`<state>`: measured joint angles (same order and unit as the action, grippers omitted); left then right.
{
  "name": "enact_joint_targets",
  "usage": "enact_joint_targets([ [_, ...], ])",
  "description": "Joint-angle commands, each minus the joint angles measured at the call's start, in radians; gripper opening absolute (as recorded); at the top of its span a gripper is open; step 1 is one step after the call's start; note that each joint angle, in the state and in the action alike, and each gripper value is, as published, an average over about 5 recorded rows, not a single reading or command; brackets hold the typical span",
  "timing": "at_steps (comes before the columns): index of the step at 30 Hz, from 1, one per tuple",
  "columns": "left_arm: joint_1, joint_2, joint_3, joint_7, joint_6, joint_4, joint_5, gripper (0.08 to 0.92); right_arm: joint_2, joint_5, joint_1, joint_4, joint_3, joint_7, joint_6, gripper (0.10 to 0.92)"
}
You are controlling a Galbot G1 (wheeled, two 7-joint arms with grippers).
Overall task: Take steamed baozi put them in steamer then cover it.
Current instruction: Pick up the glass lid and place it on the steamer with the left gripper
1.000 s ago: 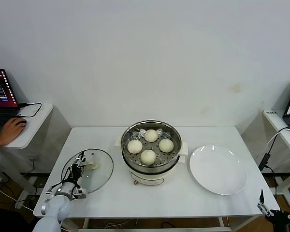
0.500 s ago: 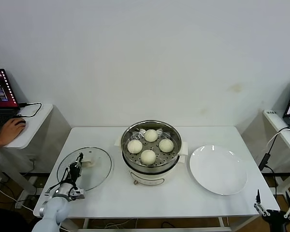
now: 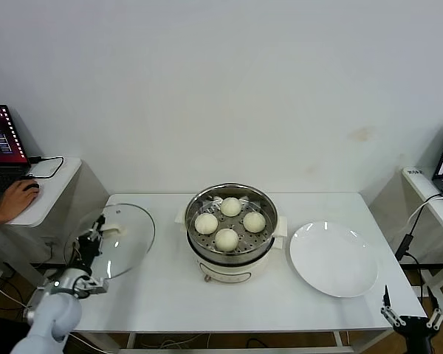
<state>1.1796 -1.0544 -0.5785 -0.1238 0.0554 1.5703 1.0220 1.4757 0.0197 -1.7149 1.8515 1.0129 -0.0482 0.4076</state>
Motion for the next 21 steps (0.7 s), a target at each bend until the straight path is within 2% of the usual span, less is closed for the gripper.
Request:
enact_joint_targets([
  [1,0.039,0.182,0.004,0.131,-0.078,0.343,-0.244,0.149,-0.008,-0.001,-0.006,0.022,-0.028,-0.002,-0.006,0.823],
  [6,0.006,0.217,0.117,0.168,-0.15,0.415,-0.275,0.149,0.001,0.025,-0.001,0.021,-0.052,0.0,0.001,0.823],
  [10,-0.071,0.208,0.293,0.175,-0.204,0.431,-0.267,0.149,0.017,0.038,0.009,0.005,-0.076,0.004,0.007,0.823],
  [15,-0.212,0.134,0.505,0.187,-0.264,0.402,-0.208,0.149,0.027,0.05,0.03,-0.024,-0.094,0.008,0.008,0.823],
  [21,-0.36,0.035,0.654,0.273,-0.36,0.361,-0.104,0.149,0.034,0.065,0.045,-0.057,-0.112,0.011,0.011,0.822],
])
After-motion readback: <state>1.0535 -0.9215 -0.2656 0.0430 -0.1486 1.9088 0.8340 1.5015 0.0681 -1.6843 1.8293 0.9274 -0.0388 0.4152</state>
